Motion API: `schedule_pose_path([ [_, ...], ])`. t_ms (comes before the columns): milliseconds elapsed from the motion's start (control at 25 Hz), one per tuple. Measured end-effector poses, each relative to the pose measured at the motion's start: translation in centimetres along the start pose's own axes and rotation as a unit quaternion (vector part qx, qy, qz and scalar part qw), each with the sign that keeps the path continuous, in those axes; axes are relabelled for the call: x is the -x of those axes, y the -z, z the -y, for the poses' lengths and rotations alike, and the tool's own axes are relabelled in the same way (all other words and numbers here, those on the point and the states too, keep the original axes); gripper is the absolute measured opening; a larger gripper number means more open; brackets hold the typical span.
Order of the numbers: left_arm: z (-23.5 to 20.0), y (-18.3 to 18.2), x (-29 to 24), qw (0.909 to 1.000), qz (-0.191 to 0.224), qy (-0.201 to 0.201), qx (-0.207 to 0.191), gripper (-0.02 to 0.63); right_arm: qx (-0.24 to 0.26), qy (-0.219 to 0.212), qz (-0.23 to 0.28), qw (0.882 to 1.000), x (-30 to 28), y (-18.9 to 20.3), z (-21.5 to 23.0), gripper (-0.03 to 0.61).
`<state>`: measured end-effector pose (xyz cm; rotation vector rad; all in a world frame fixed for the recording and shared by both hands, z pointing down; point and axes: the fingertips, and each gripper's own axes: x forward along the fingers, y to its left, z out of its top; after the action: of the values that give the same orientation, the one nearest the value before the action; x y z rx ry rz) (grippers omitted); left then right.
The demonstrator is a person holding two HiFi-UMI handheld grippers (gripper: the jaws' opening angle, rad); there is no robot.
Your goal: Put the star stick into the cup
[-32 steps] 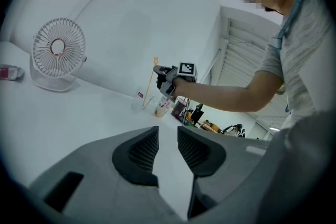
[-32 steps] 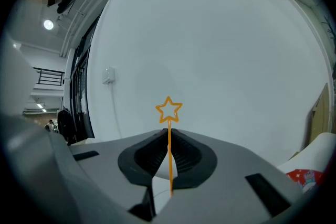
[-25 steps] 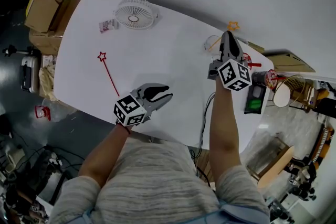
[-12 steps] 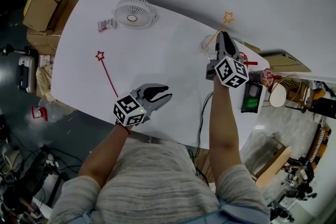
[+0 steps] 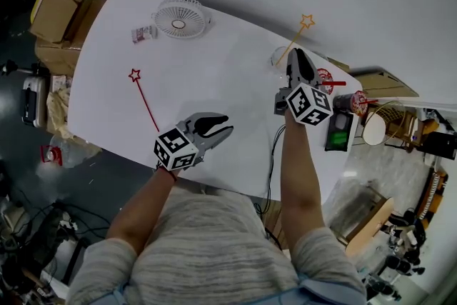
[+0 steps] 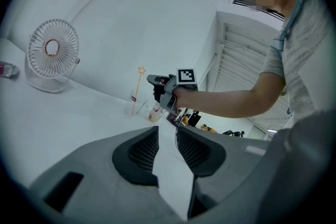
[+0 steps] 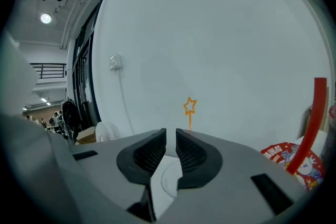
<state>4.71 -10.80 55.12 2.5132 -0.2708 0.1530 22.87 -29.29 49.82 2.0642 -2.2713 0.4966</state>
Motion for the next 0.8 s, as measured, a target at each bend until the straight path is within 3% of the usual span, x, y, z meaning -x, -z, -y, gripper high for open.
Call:
schedule_pose_path([
  [800, 1.3, 0.0, 0.6, 0.9999, 0.010, -0.003, -0.009, 0.121, -0.013, -0.034, -0.006, 0.999, 5.4, 1.6, -5.2, 0.023],
])
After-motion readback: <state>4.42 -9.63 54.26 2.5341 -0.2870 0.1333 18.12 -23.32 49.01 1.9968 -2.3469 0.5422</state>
